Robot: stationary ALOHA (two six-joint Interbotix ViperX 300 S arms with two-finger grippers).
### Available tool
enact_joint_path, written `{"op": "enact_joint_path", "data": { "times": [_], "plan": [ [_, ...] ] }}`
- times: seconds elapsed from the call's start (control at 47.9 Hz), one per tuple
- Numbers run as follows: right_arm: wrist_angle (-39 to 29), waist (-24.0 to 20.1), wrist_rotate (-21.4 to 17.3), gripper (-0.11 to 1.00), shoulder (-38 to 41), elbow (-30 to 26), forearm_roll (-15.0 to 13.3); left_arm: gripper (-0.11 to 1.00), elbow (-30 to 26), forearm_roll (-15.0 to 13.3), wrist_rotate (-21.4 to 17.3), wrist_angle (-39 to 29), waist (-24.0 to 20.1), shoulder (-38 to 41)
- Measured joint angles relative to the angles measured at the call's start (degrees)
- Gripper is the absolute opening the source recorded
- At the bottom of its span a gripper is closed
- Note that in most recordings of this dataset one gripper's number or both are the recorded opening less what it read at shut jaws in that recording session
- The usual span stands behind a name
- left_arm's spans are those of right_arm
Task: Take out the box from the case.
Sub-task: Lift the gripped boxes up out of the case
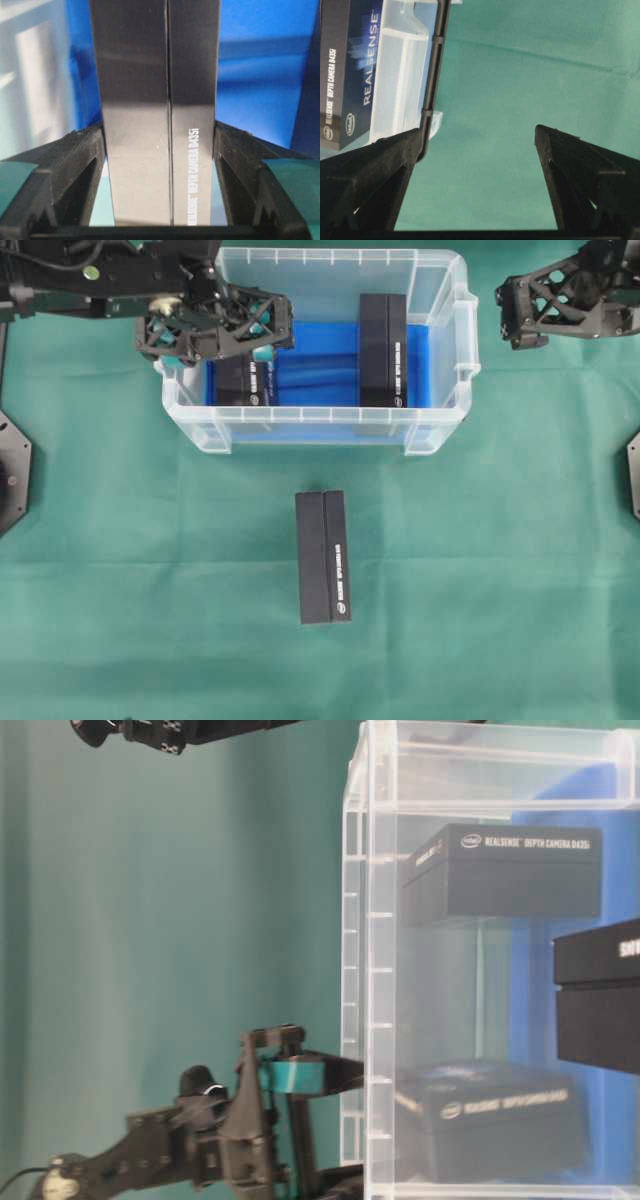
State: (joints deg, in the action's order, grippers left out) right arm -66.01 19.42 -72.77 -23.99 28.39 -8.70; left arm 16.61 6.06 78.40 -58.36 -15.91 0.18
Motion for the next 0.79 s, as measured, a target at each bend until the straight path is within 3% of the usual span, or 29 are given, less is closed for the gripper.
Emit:
{"op": "enact_joint_path", "data": {
  "times": [0.793],
  "plan": [
    [1.67,-0.53,0.18,0.91,0.0,0.0,0.0,0.62,-19.34,-0.44,-1.05,-19.95,0.35,-5.8]
  ]
}}
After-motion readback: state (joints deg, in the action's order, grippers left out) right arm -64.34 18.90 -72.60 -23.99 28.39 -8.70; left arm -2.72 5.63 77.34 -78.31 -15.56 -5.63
